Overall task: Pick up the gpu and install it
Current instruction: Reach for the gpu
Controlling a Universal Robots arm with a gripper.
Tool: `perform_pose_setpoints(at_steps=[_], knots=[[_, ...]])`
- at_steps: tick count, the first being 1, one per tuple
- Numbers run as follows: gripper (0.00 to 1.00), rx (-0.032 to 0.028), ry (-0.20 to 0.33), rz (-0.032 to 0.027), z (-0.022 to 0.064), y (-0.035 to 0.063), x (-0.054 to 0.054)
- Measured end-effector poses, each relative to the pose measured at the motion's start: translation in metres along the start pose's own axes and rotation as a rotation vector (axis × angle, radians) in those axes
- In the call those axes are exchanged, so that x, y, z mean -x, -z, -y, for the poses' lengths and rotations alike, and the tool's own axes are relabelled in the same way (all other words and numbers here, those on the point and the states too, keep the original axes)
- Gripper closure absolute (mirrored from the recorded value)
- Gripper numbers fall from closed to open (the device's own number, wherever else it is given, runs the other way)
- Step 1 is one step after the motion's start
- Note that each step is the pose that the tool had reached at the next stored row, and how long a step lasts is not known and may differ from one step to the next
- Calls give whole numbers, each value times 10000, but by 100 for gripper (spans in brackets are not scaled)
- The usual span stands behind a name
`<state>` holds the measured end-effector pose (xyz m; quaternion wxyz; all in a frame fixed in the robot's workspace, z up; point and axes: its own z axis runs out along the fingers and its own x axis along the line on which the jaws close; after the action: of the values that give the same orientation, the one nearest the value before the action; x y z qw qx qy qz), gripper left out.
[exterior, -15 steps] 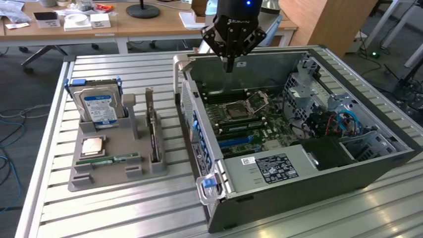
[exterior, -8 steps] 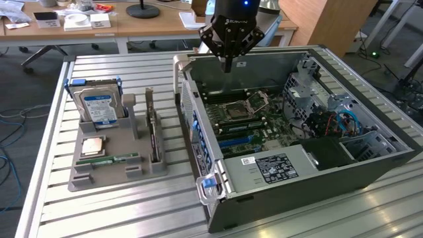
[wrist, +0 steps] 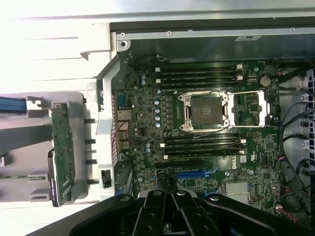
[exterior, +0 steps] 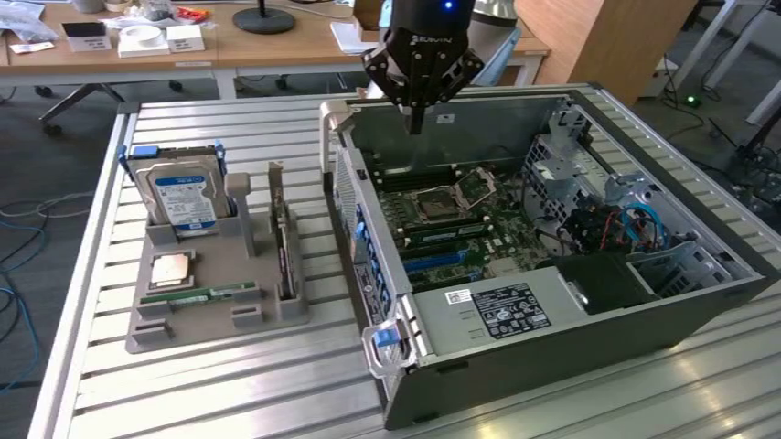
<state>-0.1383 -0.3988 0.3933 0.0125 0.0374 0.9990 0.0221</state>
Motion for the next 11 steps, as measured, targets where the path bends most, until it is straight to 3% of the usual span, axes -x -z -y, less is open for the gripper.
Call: perform_pose_setpoints(at_steps=[11], knots=[[89,0,0,0,5,2,-66]])
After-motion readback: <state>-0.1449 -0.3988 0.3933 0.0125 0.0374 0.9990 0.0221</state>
